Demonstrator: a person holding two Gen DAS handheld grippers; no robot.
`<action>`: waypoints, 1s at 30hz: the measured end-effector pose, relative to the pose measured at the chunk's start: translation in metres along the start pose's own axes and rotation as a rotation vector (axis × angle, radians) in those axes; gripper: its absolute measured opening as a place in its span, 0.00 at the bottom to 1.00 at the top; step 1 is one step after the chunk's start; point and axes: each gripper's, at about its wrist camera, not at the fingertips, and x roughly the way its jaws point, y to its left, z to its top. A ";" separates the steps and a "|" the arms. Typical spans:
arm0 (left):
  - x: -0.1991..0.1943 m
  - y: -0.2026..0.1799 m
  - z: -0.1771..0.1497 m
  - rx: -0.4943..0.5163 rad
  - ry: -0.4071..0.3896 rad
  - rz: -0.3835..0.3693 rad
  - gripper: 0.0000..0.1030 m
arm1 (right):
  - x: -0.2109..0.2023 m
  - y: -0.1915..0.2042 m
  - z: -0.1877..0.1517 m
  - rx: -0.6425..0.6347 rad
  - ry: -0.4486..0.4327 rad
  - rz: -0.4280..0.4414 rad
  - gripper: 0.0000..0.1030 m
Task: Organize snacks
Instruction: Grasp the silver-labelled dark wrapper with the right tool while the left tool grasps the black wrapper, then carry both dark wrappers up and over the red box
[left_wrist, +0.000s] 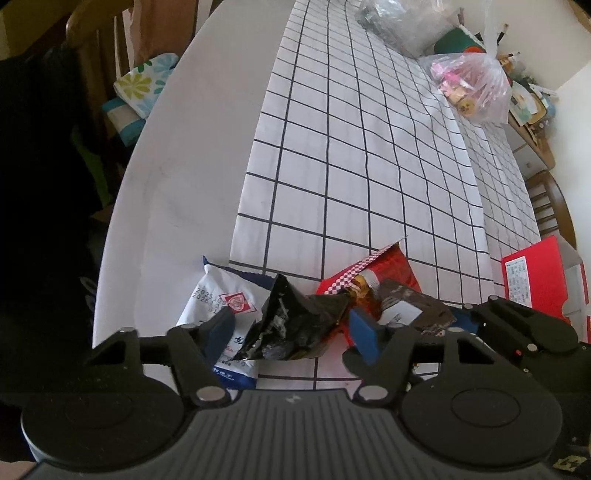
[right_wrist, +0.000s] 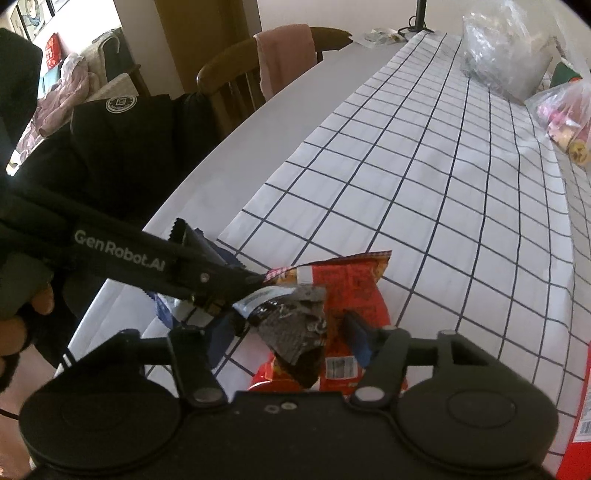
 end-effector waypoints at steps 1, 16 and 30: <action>-0.001 0.001 0.000 -0.002 0.001 0.000 0.58 | -0.001 0.000 0.000 0.001 -0.004 -0.001 0.52; -0.018 -0.003 -0.010 0.004 -0.033 0.020 0.39 | -0.027 -0.001 -0.009 0.031 -0.059 -0.029 0.32; -0.048 0.000 -0.032 -0.027 -0.071 0.005 0.36 | -0.095 -0.016 -0.041 0.135 -0.109 -0.039 0.32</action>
